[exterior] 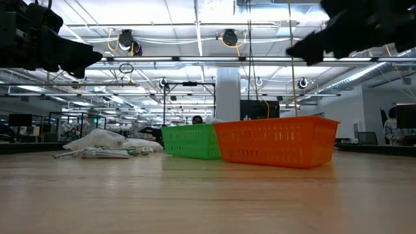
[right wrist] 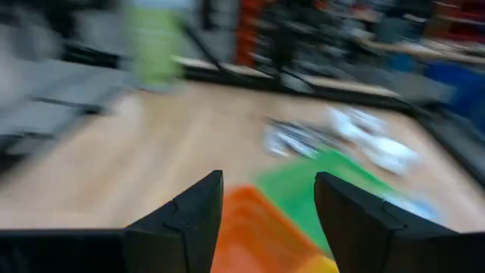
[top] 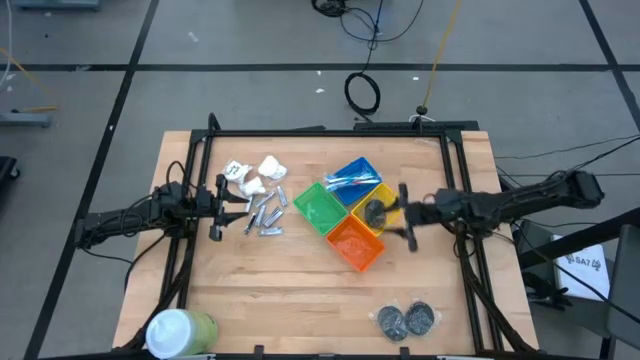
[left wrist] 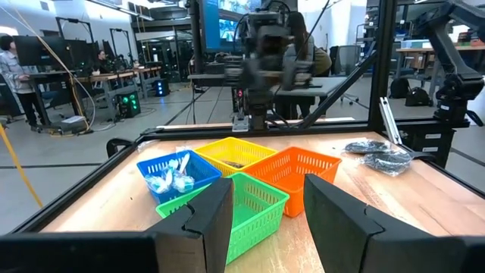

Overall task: Pick & Place Travel size toiletries
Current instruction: Put the black hairbrush into the yellow bin

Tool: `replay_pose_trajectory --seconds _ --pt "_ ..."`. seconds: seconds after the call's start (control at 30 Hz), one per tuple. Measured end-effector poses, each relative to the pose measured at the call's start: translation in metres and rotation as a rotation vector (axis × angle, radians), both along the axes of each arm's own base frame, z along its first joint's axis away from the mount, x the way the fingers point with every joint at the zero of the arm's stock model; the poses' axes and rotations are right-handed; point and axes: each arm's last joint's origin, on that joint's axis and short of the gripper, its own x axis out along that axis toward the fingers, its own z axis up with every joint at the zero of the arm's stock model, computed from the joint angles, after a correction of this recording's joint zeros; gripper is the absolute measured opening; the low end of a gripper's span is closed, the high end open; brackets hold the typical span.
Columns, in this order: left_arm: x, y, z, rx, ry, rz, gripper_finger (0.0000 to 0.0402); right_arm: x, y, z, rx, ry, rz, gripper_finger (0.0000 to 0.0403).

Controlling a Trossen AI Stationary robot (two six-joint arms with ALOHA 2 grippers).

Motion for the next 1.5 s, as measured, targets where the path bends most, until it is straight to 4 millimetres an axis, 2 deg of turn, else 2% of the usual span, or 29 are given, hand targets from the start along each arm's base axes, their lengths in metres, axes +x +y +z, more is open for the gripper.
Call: replay_pose_trajectory --seconds 0.2,0.33,0.43,0.53,0.67,0.77,0.87,0.97,1.1,1.2,1.33,1.5 --pt "0.000 0.000 0.000 0.000 0.000 0.000 0.0159 -0.008 0.053 0.014 0.058 0.032 0.188 0.0220" --pt "0.000 0.000 0.000 0.000 0.000 0.000 0.0159 -0.013 0.089 0.024 0.029 0.174 0.229 0.0224" --pt "0.000 0.000 0.000 0.000 0.000 0.000 0.0159 -0.016 0.114 0.027 0.101 0.268 0.283 0.0218" --pt "0.000 0.000 0.000 0.000 0.000 -0.001 0.0159 -0.019 0.135 0.017 0.190 0.376 0.301 0.0211" --pt "0.000 0.000 0.000 0.000 0.000 0.000 0.0159 -0.022 0.158 -0.008 0.238 0.554 0.278 0.0208" --pt "0.000 0.000 0.000 0.000 0.000 0.000 0.0159 -0.026 0.173 -0.027 0.260 0.764 0.251 0.0211" --pt "0.000 0.000 0.000 0.000 0.000 0.000 0.0159 -0.029 0.183 -0.042 0.243 0.992 0.230 0.0217" --pt "0.000 0.000 0.000 0.000 0.000 0.000 0.0159 -0.033 0.192 -0.056 0.189 1.116 0.200 0.0221" --pt "0.000 0.000 0.000 0.000 0.000 0.000 0.0159 -0.032 0.203 -0.068 0.151 1.131 0.218 0.0221" --pt "0.000 0.000 0.000 0.000 0.000 0.000 0.0159 -0.031 0.204 -0.075 0.106 1.136 0.206 0.0221" --pt "0.000 0.000 0.000 0.000 0.000 0.000 0.0159 -0.030 0.196 -0.078 0.015 1.106 0.117 0.0209" --pt "0.000 0.000 0.000 0.000 0.000 0.000 0.0159 -0.024 0.177 -0.078 -0.102 1.042 -0.054 0.0187"
